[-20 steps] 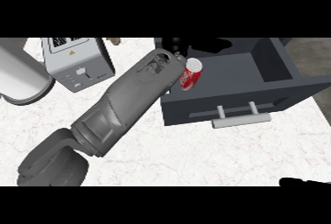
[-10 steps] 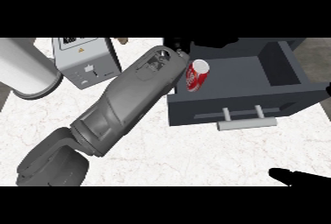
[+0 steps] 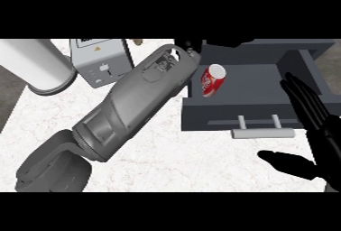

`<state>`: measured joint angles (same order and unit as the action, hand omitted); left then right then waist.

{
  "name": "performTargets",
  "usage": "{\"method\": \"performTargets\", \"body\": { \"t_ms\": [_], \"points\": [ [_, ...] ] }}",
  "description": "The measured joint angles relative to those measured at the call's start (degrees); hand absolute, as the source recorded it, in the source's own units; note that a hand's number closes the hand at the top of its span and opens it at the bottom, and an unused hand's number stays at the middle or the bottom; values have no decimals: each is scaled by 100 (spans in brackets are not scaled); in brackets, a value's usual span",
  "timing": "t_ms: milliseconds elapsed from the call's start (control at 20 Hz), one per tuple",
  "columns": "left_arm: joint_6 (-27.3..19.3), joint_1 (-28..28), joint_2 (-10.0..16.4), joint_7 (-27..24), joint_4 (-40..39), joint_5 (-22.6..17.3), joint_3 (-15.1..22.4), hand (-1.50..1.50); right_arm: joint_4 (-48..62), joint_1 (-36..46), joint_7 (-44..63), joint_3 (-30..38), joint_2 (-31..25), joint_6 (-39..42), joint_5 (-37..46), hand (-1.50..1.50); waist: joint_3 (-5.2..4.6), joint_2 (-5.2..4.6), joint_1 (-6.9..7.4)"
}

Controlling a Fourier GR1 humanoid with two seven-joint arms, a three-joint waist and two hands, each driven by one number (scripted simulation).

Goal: Pick up the can, place it into the drawer and close the drawer

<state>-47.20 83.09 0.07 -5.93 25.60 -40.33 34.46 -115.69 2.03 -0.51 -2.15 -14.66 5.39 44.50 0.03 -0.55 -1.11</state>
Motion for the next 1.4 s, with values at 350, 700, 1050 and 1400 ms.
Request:
{"method": "performTargets", "body": {
  "t_ms": [350,700,1050,1400],
  "points": [
    [3,-45,229,312,248,209,-61,-150,1327,383,-24,-406,158,-635,1167,-150,-1,45,155],
    [-15,-496,809,919,1183,497,97,-150,2733,869,-282,-223,463,-1638,1569,-150,-30,106,267],
    [44,-876,1493,1458,2103,699,129,-150,4021,1608,-510,73,525,-2298,1800,-150,-82,150,325],
    [191,-1354,2059,1839,2892,815,119,-150,5617,2554,-611,379,511,-3007,2153,-150,-67,120,397]
  ]
}}
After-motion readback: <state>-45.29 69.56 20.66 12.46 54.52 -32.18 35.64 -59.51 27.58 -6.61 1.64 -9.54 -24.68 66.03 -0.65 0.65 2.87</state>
